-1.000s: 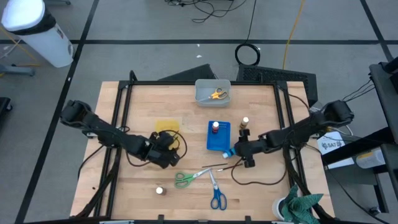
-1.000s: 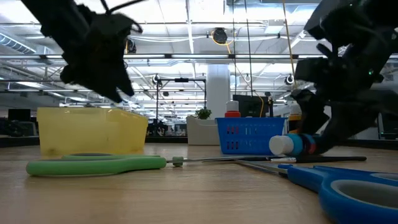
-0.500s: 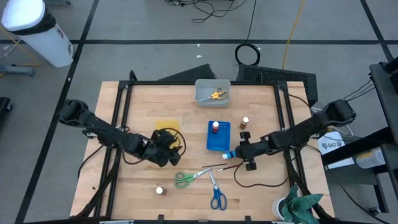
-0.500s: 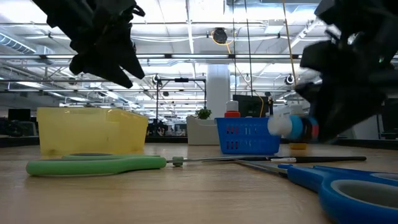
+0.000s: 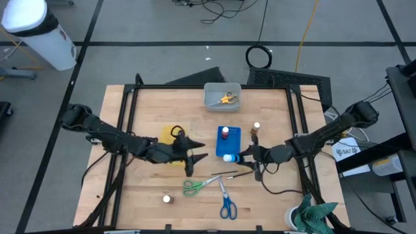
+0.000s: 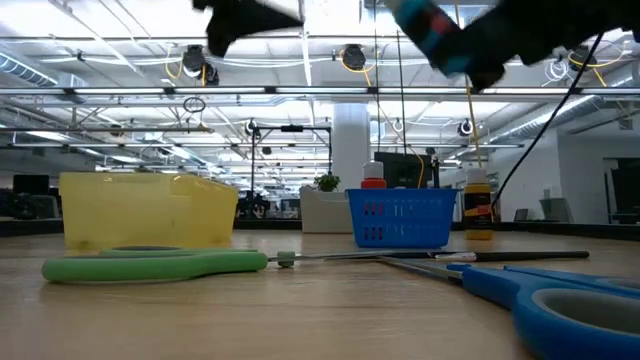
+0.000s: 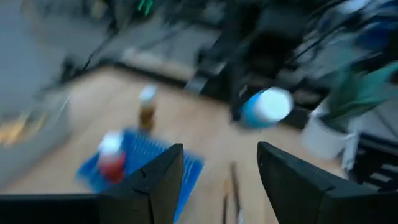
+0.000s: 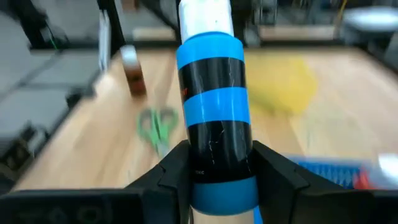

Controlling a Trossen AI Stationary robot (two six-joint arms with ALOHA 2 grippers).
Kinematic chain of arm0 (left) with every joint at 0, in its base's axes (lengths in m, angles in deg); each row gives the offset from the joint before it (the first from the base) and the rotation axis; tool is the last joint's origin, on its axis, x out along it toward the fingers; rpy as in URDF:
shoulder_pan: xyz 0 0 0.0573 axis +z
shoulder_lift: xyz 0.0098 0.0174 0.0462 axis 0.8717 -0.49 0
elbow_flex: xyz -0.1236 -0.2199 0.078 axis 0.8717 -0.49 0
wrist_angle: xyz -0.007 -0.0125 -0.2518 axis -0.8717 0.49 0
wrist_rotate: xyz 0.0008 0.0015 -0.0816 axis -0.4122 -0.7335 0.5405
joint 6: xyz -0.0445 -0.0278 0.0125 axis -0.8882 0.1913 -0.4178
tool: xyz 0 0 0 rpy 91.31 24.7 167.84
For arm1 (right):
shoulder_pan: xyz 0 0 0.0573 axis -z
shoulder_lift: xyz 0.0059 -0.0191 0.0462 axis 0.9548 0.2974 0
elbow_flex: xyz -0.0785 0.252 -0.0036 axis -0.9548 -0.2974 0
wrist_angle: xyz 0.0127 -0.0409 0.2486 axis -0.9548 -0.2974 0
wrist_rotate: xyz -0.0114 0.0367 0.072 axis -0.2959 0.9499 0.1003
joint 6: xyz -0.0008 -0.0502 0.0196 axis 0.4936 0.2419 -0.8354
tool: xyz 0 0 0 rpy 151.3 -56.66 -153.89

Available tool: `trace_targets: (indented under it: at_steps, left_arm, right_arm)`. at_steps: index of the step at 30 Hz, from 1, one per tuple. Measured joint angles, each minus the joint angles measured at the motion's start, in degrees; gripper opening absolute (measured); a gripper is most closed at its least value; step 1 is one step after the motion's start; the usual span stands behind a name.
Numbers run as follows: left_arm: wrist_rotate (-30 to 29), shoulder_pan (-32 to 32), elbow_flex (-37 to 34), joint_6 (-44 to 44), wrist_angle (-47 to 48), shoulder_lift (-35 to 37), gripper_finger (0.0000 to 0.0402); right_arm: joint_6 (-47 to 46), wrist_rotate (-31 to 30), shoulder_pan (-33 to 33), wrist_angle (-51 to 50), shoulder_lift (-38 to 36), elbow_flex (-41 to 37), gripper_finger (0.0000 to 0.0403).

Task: Pick & Place Paint Supplies
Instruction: Put the blue paint bottle into the blue bin

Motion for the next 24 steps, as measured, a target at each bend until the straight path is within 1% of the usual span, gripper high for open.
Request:
trace_targets:
  at_steps: [2, 4, 8, 11, 13, 17, 24]
  left_arm:
    - [1.23, -0.07, 0.00, 6.07, -6.25, -1.23, 0.0218]
    - [2.46, 0.01, 0.00, 10.20, -11.78, -2.94, 0.0219]
    - [7.04, -0.01, 0.00, 15.90, -20.88, -5.99, 0.0219]
    - [10.15, -0.05, -0.02, 18.35, -26.15, -8.81, 0.0218]
    - [11.42, -0.01, -0.02, 19.38, -29.48, -10.68, 0.0218]
    - [11.36, 0.11, 0.86, 21.67, -34.01, -13.45, 0.0218]
    - [11.36, 1.26, 4.72, 22.12, -33.12, -16.52, 0.0218]
  right_arm:
    - [2.45, -0.50, 0.14, 6.86, 2.24, 0.01, 0.0119]
    - [4.85, -0.59, 0.36, 12.90, 4.73, 0.04, 0.0118]
    - [7.95, -0.61, 0.37, 22.04, 8.99, 0.09, 0.0120]
    - [9.17, -0.46, 0.39, 27.54, 11.70, 0.09, 0.0120]
    - [10.28, -0.45, 0.37, 29.69, 12.92, 0.09, 0.0120]
    - [10.62, -0.42, 0.40, 30.94, 14.28, 0.09, 0.0120]
    - [10.81, -0.41, 0.40, 31.25, 15.34, 0.07, 0.0120]
